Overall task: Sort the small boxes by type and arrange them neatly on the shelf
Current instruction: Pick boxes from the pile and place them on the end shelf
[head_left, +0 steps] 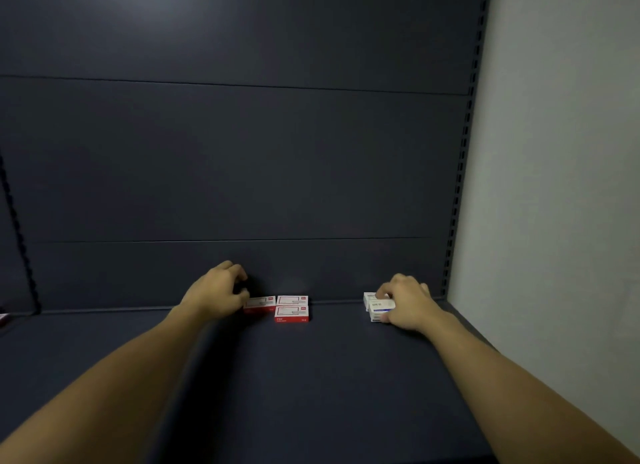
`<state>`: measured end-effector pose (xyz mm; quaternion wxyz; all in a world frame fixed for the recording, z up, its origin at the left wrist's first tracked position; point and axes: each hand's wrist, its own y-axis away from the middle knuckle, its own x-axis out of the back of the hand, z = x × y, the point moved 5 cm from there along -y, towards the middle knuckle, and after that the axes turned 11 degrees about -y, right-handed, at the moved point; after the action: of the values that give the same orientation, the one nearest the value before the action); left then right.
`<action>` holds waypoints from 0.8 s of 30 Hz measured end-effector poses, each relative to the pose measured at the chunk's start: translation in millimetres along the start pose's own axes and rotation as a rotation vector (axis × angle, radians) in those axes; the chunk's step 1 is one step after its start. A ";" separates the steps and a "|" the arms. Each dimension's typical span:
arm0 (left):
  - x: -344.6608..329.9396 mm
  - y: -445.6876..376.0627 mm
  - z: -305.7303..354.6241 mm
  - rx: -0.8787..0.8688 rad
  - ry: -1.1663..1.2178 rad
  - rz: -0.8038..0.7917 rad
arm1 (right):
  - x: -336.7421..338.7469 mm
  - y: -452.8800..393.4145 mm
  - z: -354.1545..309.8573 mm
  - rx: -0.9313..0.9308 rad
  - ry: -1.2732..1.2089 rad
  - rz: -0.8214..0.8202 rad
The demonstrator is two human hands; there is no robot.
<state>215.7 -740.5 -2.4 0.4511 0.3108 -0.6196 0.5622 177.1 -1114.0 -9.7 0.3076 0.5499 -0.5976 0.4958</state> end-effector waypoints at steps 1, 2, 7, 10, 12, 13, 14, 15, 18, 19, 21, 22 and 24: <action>1.3 1.0 0.4 0.003 -0.006 0.000 | -1.5 -0.6 -0.7 0.005 0.003 -0.003; 2.6 2.2 1.2 0.005 -0.011 0.002 | -2.9 -1.4 -1.4 0.012 0.007 -0.006; 8.9 10.7 7.9 0.019 -0.035 0.008 | -1.5 -2.5 -10.2 0.090 0.008 -0.039; 14.6 19.4 8.8 0.041 -0.045 0.003 | 0.8 -7.1 -20.2 0.130 -0.030 -0.045; 20.9 27.0 8.1 0.067 -0.057 0.003 | 0.7 -13.2 -31.8 0.159 -0.066 -0.034; 24.7 31.2 7.6 0.081 -0.066 0.009 | 1.0 -15.4 -40.5 0.184 -0.066 -0.033; 28.3 36.4 5.8 0.099 -0.077 0.008 | 0.4 -18.1 -50.4 0.212 -0.066 -0.029; 31.9 42.2 3.6 0.119 -0.089 0.001 | -0.8 -20.3 -60.6 0.235 -0.066 -0.024; 39.2 60.3 -5.7 0.167 -0.134 -0.034 | -6.6 -22.8 -90.4 0.294 -0.076 -0.020; 42.3 67.5 -10.2 0.181 -0.149 -0.048 | -9.7 -21.9 -101.0 0.315 -0.080 -0.023; 51.8 83.6 -21.7 0.217 -0.193 -0.060 | -18.5 -18.9 -123.2 0.364 -0.077 -0.037; 57.3 91.8 -29.1 0.241 -0.215 -0.060 | -22.9 -17.3 -135.0 0.389 -0.071 -0.041; 69.8 109.0 -44.2 0.292 -0.247 -0.046 | -30.3 -14.3 -158.3 0.422 -0.059 -0.048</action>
<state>99.8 -669.8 13.9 0.3345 0.4534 -0.5749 0.5933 169.0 -954.5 16.8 0.1797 0.6305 -0.4762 0.5861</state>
